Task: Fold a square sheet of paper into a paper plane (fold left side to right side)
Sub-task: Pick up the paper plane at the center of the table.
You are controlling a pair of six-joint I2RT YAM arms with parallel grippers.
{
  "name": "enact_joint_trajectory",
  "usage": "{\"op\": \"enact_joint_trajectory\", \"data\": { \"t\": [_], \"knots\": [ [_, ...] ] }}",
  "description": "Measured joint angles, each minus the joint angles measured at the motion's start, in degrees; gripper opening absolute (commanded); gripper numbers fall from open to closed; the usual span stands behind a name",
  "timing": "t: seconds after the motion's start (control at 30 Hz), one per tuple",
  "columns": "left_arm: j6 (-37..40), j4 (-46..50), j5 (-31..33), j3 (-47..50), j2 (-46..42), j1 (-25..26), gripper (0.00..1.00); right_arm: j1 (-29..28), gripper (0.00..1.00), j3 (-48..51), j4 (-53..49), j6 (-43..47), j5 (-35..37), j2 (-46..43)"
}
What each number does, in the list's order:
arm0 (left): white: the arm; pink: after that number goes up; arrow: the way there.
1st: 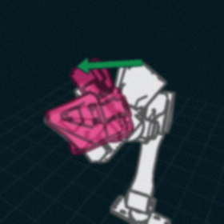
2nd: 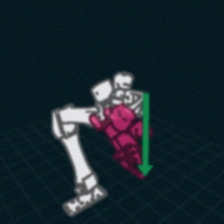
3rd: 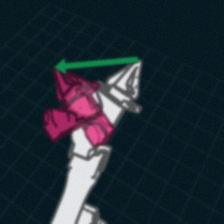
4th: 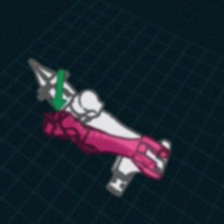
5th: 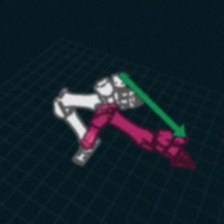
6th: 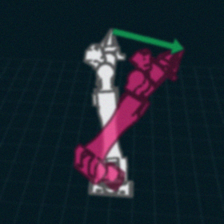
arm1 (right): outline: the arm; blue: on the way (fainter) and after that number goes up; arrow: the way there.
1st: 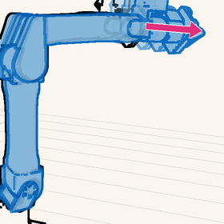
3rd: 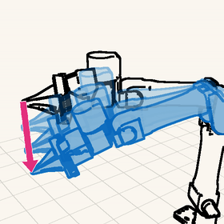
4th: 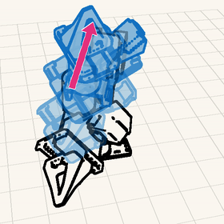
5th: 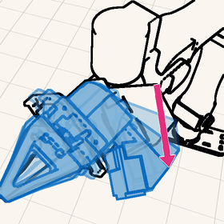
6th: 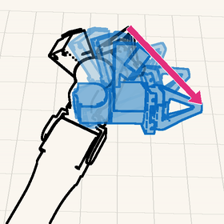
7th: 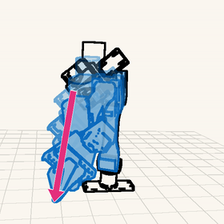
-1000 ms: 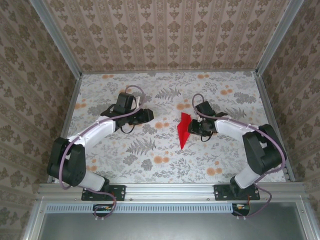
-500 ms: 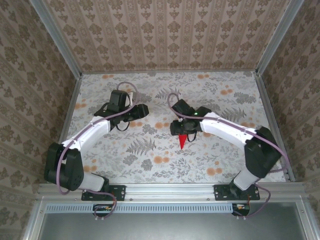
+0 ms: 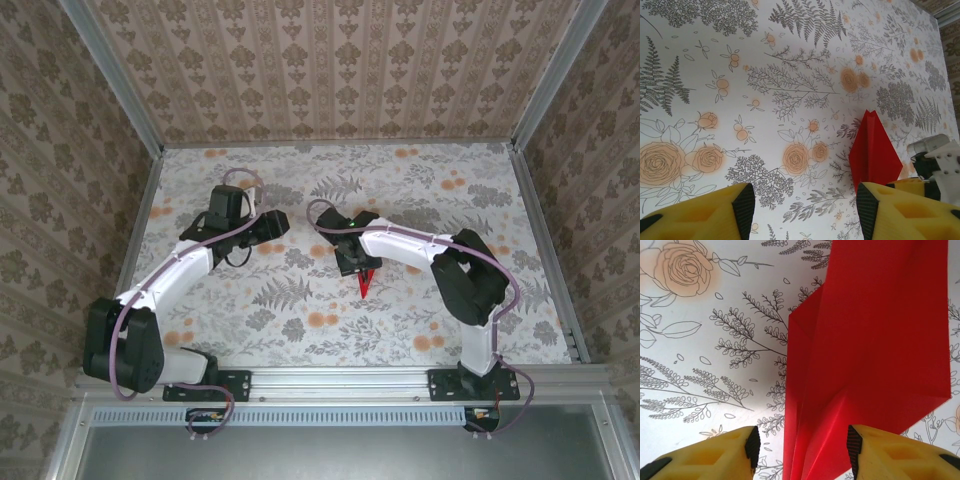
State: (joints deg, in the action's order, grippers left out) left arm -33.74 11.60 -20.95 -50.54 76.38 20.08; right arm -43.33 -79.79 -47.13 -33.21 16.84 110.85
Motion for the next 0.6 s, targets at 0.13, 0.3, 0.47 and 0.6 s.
{"op": "enact_joint_trajectory", "data": {
  "t": [0.13,0.3,0.47,0.6],
  "knots": [
    [0.0,-0.33,-0.22,0.72,-0.28,-0.37,0.59,-0.07,0.46,-0.02,-0.92,-0.02,1.33,1.53],
    [0.0,-0.48,-0.26,0.83,-0.28,-0.66,0.59,-0.07,0.44,-0.04,-1.38,-0.02,2.49,2.56],
    [0.0,-0.48,-0.28,1.09,-0.28,-0.68,0.6,-0.07,0.36,-0.04,-2.1,0.02,3.28,3.23],
    [0.0,-0.48,-0.44,1.09,-0.28,-0.68,0.6,-0.07,0.23,-0.02,-2.54,-0.09,3.98,3.21]
  ]
}}
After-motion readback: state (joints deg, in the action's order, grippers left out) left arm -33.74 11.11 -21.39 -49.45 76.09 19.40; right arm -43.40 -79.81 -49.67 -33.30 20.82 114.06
